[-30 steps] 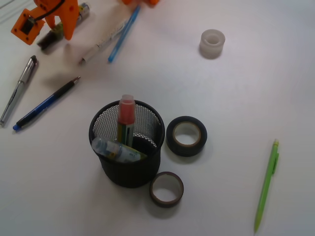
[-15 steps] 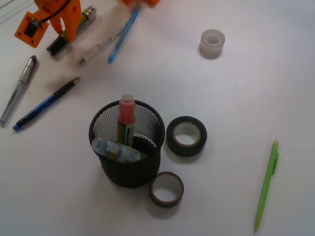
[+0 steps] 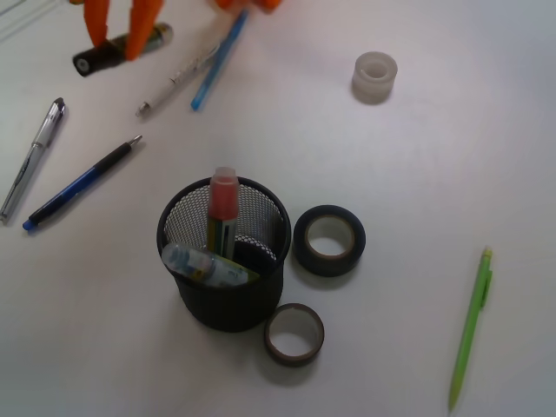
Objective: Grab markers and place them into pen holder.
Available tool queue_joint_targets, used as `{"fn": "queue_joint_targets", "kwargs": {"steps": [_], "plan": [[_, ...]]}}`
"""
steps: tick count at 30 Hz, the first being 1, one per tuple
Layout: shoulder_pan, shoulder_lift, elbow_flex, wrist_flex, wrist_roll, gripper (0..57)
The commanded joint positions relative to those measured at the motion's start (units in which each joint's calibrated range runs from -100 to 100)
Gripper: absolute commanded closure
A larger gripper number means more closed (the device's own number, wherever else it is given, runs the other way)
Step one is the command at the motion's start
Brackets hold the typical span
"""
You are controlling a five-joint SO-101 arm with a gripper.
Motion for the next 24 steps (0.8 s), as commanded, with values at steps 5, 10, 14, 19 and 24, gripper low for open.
{"fn": "queue_joint_targets", "kwargs": {"steps": [5, 10, 14, 19, 24], "plan": [[-9.4, -2.9, 2.1, -32.5, -2.6, 57.1], [-12.5, -2.2, 3.9, -46.4, -2.2, 57.1], [-13.5, -0.1, 3.3, -54.0, -0.9, 57.1], [-14.8, 9.4, 3.4, -67.6, -0.4, 57.1], [-16.2, 21.6, 2.1, -83.9, -0.7, 57.1]]}}
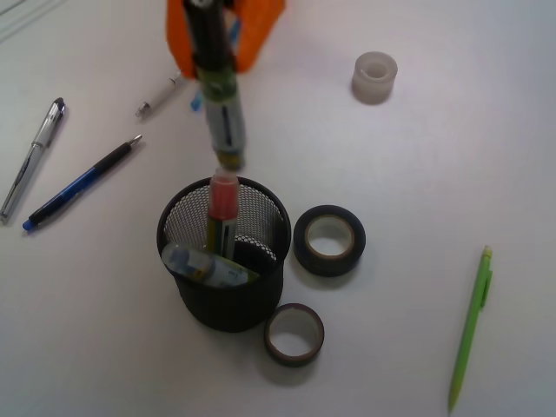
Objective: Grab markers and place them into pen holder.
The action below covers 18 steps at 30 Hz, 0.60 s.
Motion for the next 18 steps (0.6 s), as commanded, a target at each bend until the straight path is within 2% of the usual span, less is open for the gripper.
{"fn": "queue_joint_targets", "kwargs": {"steps": [1, 7, 15, 17, 18], "plan": [[-0.6, 6.7, -3.5, -10.2, 0.0, 57.1], [-1.9, 17.0, -13.4, -9.5, -0.7, 57.1], [-1.8, 21.4, -12.5, -10.0, -1.2, 56.9], [-1.8, 20.7, -10.6, -10.1, -1.2, 52.9], [-1.8, 20.7, -10.1, -10.1, -1.2, 48.6]]}}
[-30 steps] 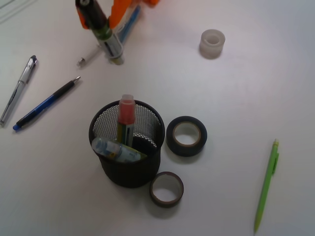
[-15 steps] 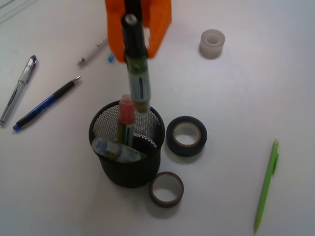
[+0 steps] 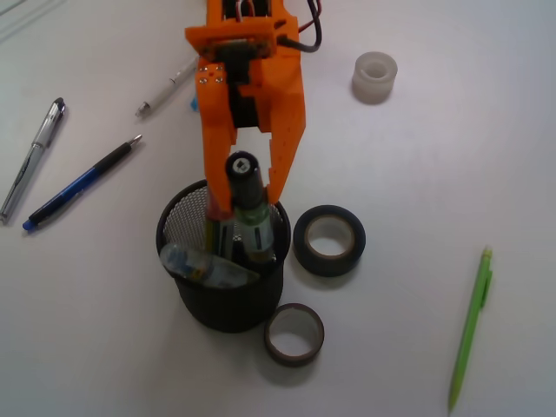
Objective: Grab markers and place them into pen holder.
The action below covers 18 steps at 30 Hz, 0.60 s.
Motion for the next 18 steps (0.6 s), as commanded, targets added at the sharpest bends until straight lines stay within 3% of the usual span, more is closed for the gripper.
{"fn": "queue_joint_targets", "kwargs": {"steps": [1, 3, 5, 15, 18], "plan": [[-0.4, -1.2, 0.1, -1.4, -0.2, 43.3], [-0.4, -1.2, 0.7, -1.4, 0.0, 33.6], [-0.4, -1.2, 0.8, -1.4, 0.1, 28.0], [-0.4, -3.4, 1.5, -0.1, 3.0, 27.3], [0.2, -10.0, 5.2, 8.8, 5.3, 27.3]]}}
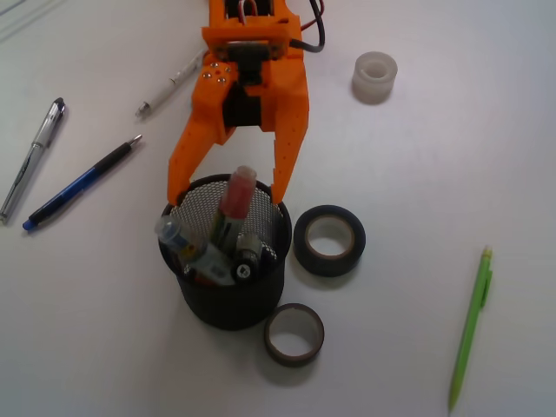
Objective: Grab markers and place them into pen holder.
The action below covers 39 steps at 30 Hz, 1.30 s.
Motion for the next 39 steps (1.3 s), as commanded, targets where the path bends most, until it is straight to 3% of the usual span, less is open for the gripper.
{"fn": "queue_joint_targets", "kwargs": {"steps": [1, 6, 11, 29, 39], "plan": [[0.6, -11.0, 3.1, 11.4, 2.7, 27.3], [3.5, -31.4, 9.6, 42.0, 7.0, 27.3], [7.0, -49.3, 19.5, 57.6, 7.9, 27.3], [7.8, -101.4, 81.8, 52.1, 6.0, 27.3], [7.8, -116.5, 83.2, 67.3, 23.7, 27.3]]}}
